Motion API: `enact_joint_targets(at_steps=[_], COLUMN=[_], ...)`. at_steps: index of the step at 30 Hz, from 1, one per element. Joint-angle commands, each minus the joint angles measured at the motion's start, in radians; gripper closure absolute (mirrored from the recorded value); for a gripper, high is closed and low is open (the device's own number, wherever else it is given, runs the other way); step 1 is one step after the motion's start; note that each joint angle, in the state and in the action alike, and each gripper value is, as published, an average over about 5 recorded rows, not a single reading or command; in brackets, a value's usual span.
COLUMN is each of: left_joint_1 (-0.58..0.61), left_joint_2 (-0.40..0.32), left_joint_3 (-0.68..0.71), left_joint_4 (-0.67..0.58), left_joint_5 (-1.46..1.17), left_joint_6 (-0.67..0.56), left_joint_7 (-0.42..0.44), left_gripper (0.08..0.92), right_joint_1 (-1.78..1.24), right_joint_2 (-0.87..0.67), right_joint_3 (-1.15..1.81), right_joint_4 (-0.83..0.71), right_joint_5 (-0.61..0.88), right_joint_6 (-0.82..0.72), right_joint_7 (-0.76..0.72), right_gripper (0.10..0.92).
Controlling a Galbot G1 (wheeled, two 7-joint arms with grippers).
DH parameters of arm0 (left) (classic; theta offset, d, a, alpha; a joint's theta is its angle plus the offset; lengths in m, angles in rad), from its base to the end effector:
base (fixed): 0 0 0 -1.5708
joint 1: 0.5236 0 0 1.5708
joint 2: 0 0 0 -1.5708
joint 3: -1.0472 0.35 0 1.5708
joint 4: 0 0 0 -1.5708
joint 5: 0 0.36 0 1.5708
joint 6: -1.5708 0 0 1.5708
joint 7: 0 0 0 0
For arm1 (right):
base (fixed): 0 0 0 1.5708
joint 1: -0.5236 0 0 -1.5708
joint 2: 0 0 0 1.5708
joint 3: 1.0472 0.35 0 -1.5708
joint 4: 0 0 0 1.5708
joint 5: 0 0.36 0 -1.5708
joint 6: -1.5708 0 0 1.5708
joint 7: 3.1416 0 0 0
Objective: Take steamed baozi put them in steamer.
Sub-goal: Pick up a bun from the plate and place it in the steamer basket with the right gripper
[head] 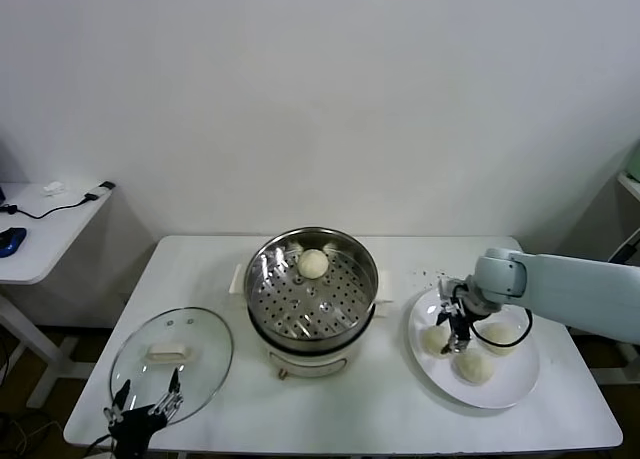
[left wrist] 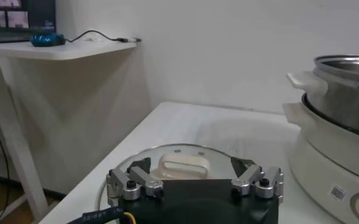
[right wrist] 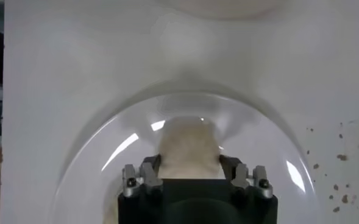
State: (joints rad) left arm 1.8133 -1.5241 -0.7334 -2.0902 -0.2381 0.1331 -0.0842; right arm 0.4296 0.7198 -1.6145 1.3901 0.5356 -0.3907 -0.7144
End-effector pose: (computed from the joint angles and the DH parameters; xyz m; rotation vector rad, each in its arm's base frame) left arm 0.1037 0.0730 -0.3331 0.3457 -2.7606 0.0976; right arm 0.4779 -0.1149 -0.2362 1.1991 -1.3881 1.1708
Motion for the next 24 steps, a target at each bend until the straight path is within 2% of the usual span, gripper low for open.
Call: enact_joint_targets(at_steps=[1, 7, 11, 17, 20, 24], left_joint_1=[0.001, 0.003, 0.003, 0.005, 0.006, 0.003], left_joint_2=[-0.002, -0.004, -0.006, -0.003, -0.001, 0.001], left_joint_3=[0.001, 0.006, 0.013, 0.022, 0.028, 0.032], left_joint_4=[-0.001, -0.007, -0.012, -0.017, -0.021, -0.023], left_joint_5=[0.0, 0.005, 0.008, 0.009, 0.009, 0.009], left_joint_6=[0.0, 0.0, -0.001, -0.002, 0.0, 0.004], left_joint_7=[0.0, 0.0, 0.0, 0.0, 0.0, 0.001], left_gripper=[0.177, 0.177, 0.177, 0.177, 0.177, 0.177], right_joint_1=[-0.005, 0.214, 0.432, 0.712, 0.814, 0.865], right_joint_2=[0.007, 0.028, 0.051, 0.129, 0.177, 0.226], right_joint_3=[0.018, -0.099, -0.192, -0.227, -0.225, -0.176], right_joint_4=[-0.009, 0.0, -0.007, -0.096, -0.089, 0.047], right_joint_5=[-0.008, 0.033, 0.077, 0.155, 0.281, 0.474], right_joint_6=[-0.003, 0.081, 0.167, 0.291, 0.269, 0.153], right_joint_7=[-0.018, -0.144, -0.288, -0.454, -0.473, -0.387], right_gripper=[0.375, 0.394, 0.399, 0.398, 0.398, 0.397])
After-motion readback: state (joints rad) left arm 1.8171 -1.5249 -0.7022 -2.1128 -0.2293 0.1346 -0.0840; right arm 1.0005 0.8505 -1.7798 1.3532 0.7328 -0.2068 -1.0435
